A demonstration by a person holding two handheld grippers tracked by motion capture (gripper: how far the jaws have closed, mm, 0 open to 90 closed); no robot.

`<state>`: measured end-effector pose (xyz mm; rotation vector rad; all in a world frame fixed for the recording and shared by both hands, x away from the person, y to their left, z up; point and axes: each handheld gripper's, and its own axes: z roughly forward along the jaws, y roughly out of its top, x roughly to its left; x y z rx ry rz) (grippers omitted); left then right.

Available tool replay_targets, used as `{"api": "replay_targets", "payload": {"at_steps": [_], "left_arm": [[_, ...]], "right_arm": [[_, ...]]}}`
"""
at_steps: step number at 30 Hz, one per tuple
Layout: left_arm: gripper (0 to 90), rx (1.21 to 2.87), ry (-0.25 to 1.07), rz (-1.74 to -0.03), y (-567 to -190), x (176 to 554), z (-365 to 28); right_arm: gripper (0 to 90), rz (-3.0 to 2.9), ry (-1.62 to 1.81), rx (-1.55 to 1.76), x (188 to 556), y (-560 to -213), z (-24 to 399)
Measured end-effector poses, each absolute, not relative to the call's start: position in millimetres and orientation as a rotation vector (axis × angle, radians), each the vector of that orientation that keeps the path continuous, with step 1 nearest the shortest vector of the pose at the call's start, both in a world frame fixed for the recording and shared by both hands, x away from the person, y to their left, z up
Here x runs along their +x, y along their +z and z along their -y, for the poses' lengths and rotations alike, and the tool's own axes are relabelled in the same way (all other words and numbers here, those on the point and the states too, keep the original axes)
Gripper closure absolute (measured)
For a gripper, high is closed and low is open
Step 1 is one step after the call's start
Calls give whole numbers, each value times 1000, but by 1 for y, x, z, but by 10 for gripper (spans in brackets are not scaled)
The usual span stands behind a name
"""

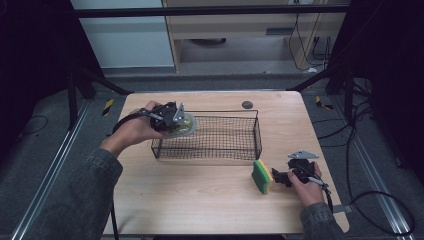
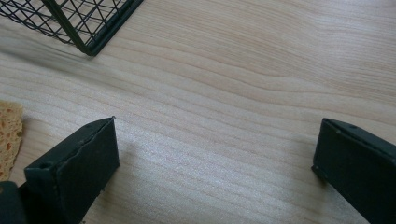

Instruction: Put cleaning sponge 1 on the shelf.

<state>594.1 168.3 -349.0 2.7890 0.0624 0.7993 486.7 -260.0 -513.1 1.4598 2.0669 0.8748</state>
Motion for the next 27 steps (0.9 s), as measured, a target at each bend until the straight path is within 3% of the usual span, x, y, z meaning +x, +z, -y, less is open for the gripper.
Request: {"api": "replay_targets", "payload": {"at_steps": [27], "left_arm": [[707,2820,742,-84,-373,603,-173]], "right_arm": [[4,-2062,876,1462,486,-513,260]]}}
